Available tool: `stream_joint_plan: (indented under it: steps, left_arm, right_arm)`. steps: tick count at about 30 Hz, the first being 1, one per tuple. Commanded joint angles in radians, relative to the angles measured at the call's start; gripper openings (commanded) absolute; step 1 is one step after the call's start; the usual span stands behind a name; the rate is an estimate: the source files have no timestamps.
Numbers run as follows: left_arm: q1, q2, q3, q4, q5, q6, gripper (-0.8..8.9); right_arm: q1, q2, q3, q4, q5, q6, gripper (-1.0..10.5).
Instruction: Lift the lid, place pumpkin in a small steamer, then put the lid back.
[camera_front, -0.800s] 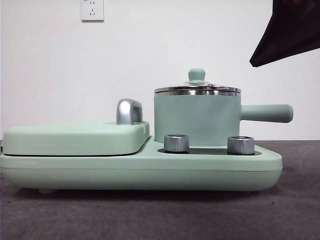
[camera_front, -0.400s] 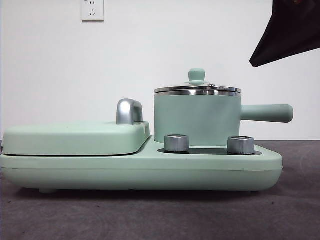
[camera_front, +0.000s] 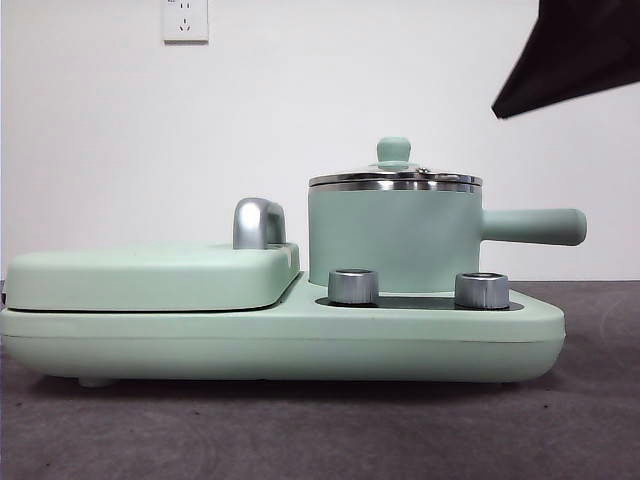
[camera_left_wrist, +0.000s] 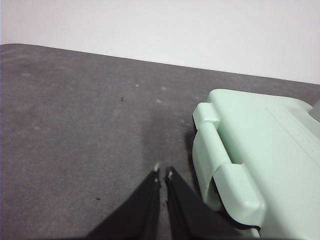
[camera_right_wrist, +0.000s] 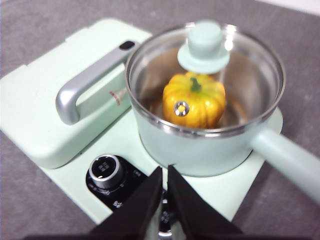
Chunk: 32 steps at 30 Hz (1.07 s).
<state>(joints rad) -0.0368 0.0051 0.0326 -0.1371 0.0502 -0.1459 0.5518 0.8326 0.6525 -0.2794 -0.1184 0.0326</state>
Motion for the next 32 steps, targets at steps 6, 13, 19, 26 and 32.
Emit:
stream_joint_plan:
  steps: [6,13,19,26,32]
  left_arm:
    - [0.002,-0.002,-0.020,0.010,-0.002,-0.002,0.21]
    - [0.002,-0.002,-0.020,0.010,-0.002,-0.002,0.21]
    - [0.002,-0.002,-0.020,0.010,-0.002,-0.002,0.21]
    - [0.002,-0.002,-0.020,0.010,-0.002,-0.002,0.21]
    - [0.002,-0.002,-0.020,0.010,-0.002,-0.002,0.20]
  right_arm:
    - [-0.151,-0.200,-0.169,0.105,0.015,-0.093,0.1]
    - [-0.370,-0.523,-0.419,0.252,0.020,-0.093,0.1]
    - [-0.442,-0.700,-0.526,0.248,0.074,-0.097,0.1]
    - [-0.466,-0.829,-0.636,0.249,0.074,-0.078,0.1]
    - [-0.472,-0.829,-0.641,0.200,0.101,-0.073,0.1]
